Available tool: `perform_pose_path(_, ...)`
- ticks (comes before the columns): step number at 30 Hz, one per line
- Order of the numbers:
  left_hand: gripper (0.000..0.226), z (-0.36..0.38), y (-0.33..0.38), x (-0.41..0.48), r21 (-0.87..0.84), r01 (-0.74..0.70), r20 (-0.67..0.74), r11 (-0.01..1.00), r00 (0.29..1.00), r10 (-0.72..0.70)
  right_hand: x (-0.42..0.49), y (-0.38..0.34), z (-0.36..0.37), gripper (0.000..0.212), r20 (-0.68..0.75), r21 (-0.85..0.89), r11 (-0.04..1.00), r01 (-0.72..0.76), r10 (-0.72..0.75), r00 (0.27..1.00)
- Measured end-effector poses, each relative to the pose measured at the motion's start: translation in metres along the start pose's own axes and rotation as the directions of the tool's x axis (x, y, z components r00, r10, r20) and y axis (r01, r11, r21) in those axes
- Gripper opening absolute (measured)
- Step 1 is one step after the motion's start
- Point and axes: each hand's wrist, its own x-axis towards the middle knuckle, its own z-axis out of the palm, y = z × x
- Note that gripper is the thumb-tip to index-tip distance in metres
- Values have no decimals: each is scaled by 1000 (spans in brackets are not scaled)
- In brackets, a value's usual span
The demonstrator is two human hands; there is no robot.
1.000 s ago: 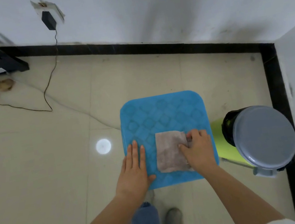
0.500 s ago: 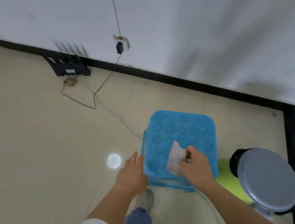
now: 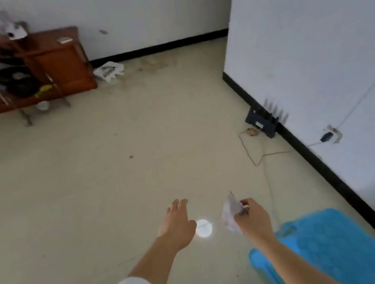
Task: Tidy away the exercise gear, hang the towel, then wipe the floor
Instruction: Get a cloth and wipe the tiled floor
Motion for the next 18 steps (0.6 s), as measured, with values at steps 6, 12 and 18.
perform_pose_path(6,61,-97,-161,-71,-161,220,-231,962,939,-253,-56,-148,135,12,303,-31,966,257,-236,923)
perform_pose_path(12,63,-176,-357,-170,-303,365,-390,880,795,-464,-166,-288,315,29,527,40,898,437,-391,755)
perform_pose_path(18,64,-244,-530,-302,-437,519,-481,734,555,-679,-306,-408,471,30,688,130,783,608,-513,513)
